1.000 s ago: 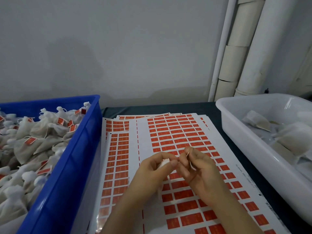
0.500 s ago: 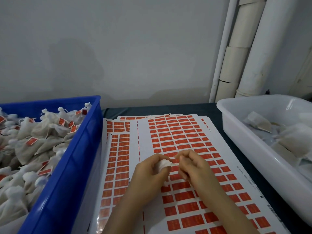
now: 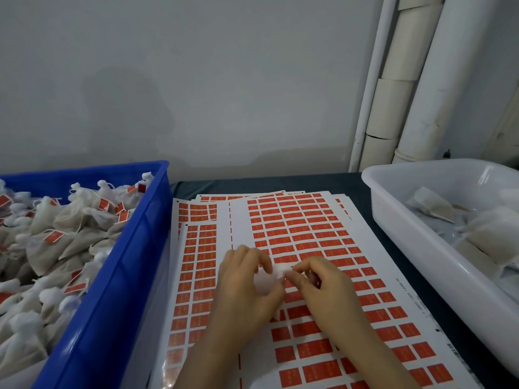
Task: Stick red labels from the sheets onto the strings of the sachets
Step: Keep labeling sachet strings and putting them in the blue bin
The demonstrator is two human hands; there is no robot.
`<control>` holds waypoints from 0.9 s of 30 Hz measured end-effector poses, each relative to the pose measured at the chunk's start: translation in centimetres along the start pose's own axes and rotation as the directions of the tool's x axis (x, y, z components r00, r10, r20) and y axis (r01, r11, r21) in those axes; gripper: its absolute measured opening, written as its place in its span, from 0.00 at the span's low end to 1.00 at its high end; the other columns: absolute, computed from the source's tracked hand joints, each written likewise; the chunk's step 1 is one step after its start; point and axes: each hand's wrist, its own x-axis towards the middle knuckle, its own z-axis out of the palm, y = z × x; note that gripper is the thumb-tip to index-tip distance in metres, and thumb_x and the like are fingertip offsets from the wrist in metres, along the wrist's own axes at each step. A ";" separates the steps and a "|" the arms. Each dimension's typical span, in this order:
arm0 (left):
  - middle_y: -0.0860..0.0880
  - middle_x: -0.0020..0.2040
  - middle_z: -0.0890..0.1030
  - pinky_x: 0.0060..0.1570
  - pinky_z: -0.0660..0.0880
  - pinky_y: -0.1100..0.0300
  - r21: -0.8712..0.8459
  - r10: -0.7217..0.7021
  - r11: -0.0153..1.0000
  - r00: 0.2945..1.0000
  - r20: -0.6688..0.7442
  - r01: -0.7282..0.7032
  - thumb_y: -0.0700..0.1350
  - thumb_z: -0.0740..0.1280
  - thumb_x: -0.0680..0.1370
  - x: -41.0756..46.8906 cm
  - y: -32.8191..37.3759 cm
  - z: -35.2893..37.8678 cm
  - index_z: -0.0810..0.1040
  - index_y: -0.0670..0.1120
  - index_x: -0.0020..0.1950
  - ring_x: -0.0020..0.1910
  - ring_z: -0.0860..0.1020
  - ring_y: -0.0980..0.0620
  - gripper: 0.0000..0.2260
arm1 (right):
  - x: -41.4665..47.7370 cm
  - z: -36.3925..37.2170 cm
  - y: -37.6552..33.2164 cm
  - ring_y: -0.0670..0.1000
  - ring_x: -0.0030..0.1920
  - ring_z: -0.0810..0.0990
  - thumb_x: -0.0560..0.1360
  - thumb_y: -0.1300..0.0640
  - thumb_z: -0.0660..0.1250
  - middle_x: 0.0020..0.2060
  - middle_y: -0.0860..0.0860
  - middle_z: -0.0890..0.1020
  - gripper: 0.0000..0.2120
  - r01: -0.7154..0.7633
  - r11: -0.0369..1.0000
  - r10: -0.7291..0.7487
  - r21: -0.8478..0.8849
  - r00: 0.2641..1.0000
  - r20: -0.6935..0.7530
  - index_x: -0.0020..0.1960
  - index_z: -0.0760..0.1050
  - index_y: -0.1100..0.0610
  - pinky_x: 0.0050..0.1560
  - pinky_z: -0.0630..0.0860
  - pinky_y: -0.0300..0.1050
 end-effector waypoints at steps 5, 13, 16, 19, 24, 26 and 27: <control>0.59 0.26 0.78 0.28 0.70 0.76 -0.315 -0.272 0.878 0.917 0.292 0.360 0.62 0.57 0.75 -0.5 2.1 0.0 0.80 0.54 0.30 0.29 0.78 0.64 0.21 | -0.3 0.5 0.1 0.37 0.44 0.70 0.72 0.48 0.66 0.41 0.34 0.68 0.06 0.135 0.985 -0.146 -0.104 0.984 -0.100 0.40 0.69 0.42 0.41 0.65 0.24; 0.53 0.26 0.77 0.27 0.70 0.68 -0.535 -0.486 0.611 0.810 0.329 0.584 0.56 0.65 0.75 0.6 1.1 -1.3 0.80 0.53 0.29 0.26 0.74 0.59 0.17 | -0.7 1.4 -0.1 0.43 0.41 0.72 0.72 0.45 0.64 0.41 0.41 0.73 0.11 0.314 0.934 -0.327 -0.170 0.944 -0.048 0.40 0.78 0.51 0.46 0.65 0.28; 0.51 0.37 0.83 0.35 0.75 0.63 -0.590 -0.450 0.539 0.797 0.402 0.602 0.61 0.65 0.70 0.8 1.2 -1.1 0.83 0.53 0.39 0.38 0.80 0.53 0.14 | -0.7 1.5 0.1 0.41 0.44 0.71 0.71 0.50 0.68 0.43 0.40 0.73 0.06 0.324 0.934 -0.330 -0.153 0.944 -0.014 0.43 0.79 0.51 0.47 0.66 0.28; 0.56 0.37 0.83 0.36 0.75 0.66 -0.492 -0.430 0.686 0.844 0.321 0.537 0.67 0.64 0.64 0.6 0.9 -1.1 0.81 0.55 0.42 0.39 0.82 0.56 0.19 | -0.5 1.5 0.6 0.42 0.49 0.71 0.72 0.52 0.69 0.46 0.38 0.70 0.04 0.316 0.940 -0.317 -0.128 0.948 0.012 0.45 0.79 0.51 0.51 0.66 0.28; 0.55 0.36 0.78 0.26 0.69 0.76 -0.236 -0.398 0.877 0.908 0.129 0.418 0.48 0.67 0.76 0.5 0.3 -0.4 0.74 0.55 0.40 0.34 0.78 0.58 0.05 | -0.5 1.2 0.7 0.37 0.55 0.65 0.72 0.53 0.68 0.52 0.42 0.76 0.01 0.382 0.903 -0.390 -0.195 0.921 -0.002 0.43 0.79 0.49 0.57 0.61 0.32; 0.58 0.38 0.76 0.27 0.69 0.76 -0.159 -0.331 0.924 0.935 0.128 0.348 0.48 0.68 0.76 0.3 0.0 -0.3 0.71 0.56 0.40 0.35 0.77 0.57 0.08 | -0.7 1.1 0.8 0.40 0.60 0.63 0.71 0.52 0.67 0.58 0.43 0.76 0.02 0.414 0.874 -0.426 -0.254 0.905 0.009 0.42 0.78 0.47 0.61 0.57 0.37; 0.59 0.38 0.75 0.28 0.69 0.75 -0.128 -0.298 0.940 0.945 0.139 0.315 0.48 0.68 0.76 0.3 -0.1 -0.3 0.69 0.57 0.41 0.36 0.77 0.58 0.09 | -0.7 1.0 0.8 0.41 0.64 0.62 0.71 0.52 0.67 0.61 0.43 0.75 0.02 0.429 0.858 -0.442 -0.281 0.897 0.018 0.42 0.79 0.46 0.63 0.56 0.40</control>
